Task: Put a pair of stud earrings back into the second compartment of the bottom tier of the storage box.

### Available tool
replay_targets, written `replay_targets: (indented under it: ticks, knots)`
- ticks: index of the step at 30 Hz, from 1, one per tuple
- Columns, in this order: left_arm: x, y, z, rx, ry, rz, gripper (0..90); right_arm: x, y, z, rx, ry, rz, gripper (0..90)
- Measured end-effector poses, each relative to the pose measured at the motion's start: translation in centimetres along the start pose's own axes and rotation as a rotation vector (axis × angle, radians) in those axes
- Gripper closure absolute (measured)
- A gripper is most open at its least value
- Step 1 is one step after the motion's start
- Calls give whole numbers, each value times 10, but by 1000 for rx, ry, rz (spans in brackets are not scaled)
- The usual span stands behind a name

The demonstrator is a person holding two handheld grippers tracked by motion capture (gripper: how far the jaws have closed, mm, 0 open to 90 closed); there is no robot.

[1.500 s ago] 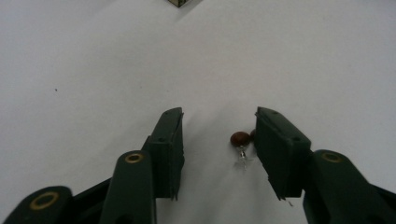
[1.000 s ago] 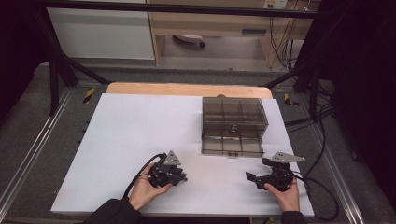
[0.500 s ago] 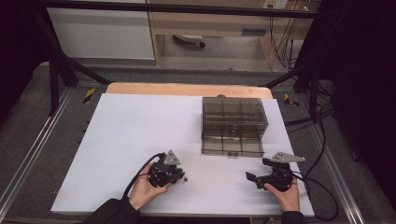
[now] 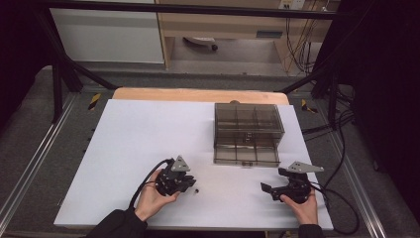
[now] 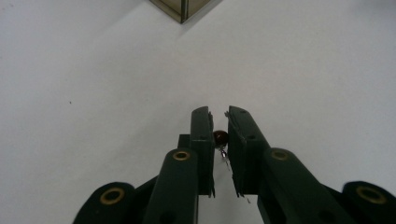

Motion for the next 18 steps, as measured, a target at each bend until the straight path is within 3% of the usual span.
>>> replay_targets:
  ticks: [9, 18]
  knots:
    - [-1, 0, -20, -1, 23, 9, 805, -1, 0, 0, 1, -1, 1, 8]
    - [12, 4, -46, 10, 31, 21, 805, 0, 0, 0, -4, 0, 1, 8]
Point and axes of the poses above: each handheld gripper's, and its own axes: x roughly forward along the jaws, z roughly out of its underside, y roughly to its right, the point moved 4 cm from there along x, roughly forward along the jaws, and after that the axes turned 9 degrees about z, right-handed, at the moved point
